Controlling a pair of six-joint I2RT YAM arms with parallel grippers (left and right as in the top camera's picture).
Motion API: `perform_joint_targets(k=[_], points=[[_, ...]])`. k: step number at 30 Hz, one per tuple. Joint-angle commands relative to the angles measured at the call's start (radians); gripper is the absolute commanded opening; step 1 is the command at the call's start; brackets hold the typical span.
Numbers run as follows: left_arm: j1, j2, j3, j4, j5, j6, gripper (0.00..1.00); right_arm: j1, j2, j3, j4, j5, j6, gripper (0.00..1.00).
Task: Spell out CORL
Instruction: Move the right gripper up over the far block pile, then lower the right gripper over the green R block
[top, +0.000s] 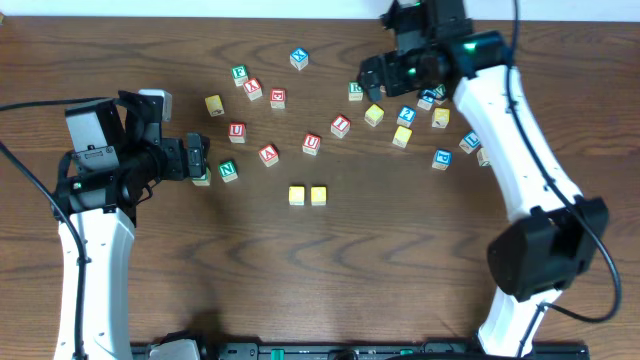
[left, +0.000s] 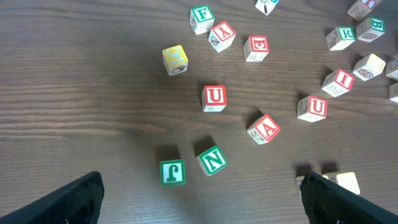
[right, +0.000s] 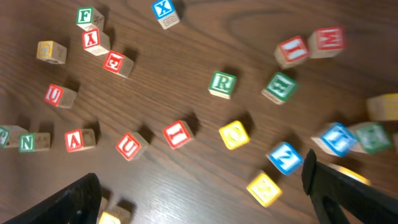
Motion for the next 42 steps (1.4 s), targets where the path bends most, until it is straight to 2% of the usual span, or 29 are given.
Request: perform_joint_targets(k=[1, 2, 3, 5, 10, 21, 23, 26, 32, 42], points=[[0.003, 0.002, 0.000, 0.000, -0.002, 0.010, 0.99, 0.032, 0.048, 0.031, 0.028, 0.056, 0.126, 0.95], [0.003, 0.002, 0.000, 0.000, -0.002, 0.010, 0.99, 0.043, 0.063, 0.031, 0.042, 0.106, 0.179, 0.90], [0.003, 0.002, 0.000, 0.000, -0.002, 0.010, 0.99, 0.048, 0.069, 0.031, 0.048, 0.138, 0.207, 0.89], [0.003, 0.002, 0.000, 0.000, -0.002, 0.010, 0.99, 0.062, 0.074, 0.031, 0.068, 0.230, 0.290, 0.89], [0.003, 0.002, 0.000, 0.000, -0.002, 0.010, 0.99, 0.097, 0.074, 0.031, 0.121, 0.340, 0.376, 0.88], [0.003, 0.002, 0.000, 0.000, -0.002, 0.010, 0.99, 0.103, 0.169, 0.057, 0.079, 0.269, 0.385, 0.84], [0.003, 0.002, 0.000, 0.000, -0.002, 0.010, 0.99, 0.103, 0.215, 0.109, 0.034, 0.269, 0.365, 0.84], [0.003, 0.002, 0.000, 0.000, -0.002, 0.010, 0.99, 0.103, 0.302, 0.240, -0.061, 0.268, 0.348, 0.90], [0.003, 0.002, 0.000, 0.000, -0.002, 0.010, 0.99, 0.100, 0.436, 0.445, -0.176, 0.265, 0.343, 0.89], [0.003, 0.002, 0.000, 0.000, -0.002, 0.010, 0.99, 0.073, 0.444, 0.451, -0.162, 0.224, 0.345, 0.86]])
